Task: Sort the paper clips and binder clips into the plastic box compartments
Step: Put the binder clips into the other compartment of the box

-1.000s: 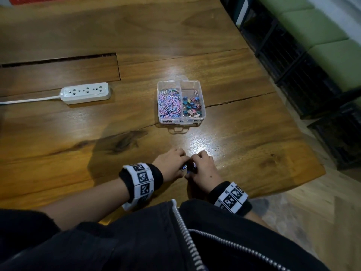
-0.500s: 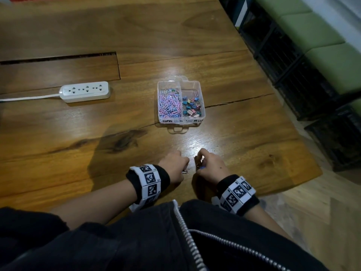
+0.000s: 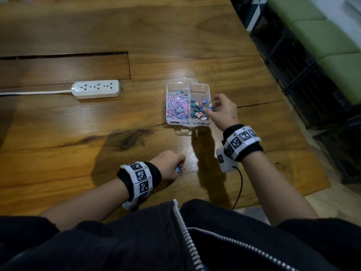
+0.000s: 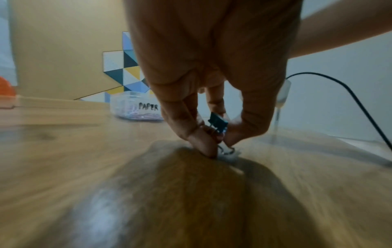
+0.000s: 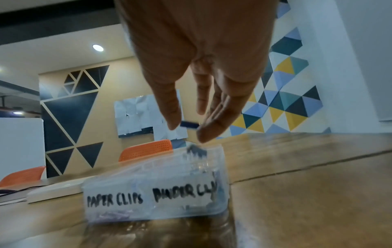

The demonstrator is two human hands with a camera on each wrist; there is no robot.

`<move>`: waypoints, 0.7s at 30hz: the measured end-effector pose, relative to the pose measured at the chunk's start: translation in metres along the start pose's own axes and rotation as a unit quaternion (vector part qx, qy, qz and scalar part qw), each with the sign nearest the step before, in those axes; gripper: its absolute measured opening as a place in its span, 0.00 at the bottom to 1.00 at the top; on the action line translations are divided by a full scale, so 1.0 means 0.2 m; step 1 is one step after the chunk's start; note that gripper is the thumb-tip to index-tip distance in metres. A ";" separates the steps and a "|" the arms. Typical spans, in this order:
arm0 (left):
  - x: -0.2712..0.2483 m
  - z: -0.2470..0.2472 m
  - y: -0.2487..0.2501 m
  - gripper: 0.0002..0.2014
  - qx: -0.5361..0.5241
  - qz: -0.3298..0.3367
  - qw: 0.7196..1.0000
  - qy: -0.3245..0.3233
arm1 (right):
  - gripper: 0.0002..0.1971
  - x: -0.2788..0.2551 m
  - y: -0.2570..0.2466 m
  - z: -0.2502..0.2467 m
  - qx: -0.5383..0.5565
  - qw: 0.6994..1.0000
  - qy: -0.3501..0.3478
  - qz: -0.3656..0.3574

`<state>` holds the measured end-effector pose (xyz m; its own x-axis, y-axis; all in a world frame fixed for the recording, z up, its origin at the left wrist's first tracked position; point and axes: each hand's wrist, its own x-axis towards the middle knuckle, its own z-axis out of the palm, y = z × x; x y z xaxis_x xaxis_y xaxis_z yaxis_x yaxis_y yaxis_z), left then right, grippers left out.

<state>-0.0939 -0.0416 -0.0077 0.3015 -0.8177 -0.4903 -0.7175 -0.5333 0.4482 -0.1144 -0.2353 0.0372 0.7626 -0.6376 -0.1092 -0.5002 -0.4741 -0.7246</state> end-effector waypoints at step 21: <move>0.21 -0.39 0.20 0.10 -0.280 0.006 0.938 0.202 | 0.10 -0.38 0.23 0.13 -0.104 0.990 -0.099 0.005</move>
<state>-0.0613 -0.1143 0.0490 0.5903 -0.7796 -0.2092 -0.3146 -0.4609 0.8298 -0.1851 -0.1925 -0.0064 0.8124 -0.5209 -0.2622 -0.5660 -0.5963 -0.5692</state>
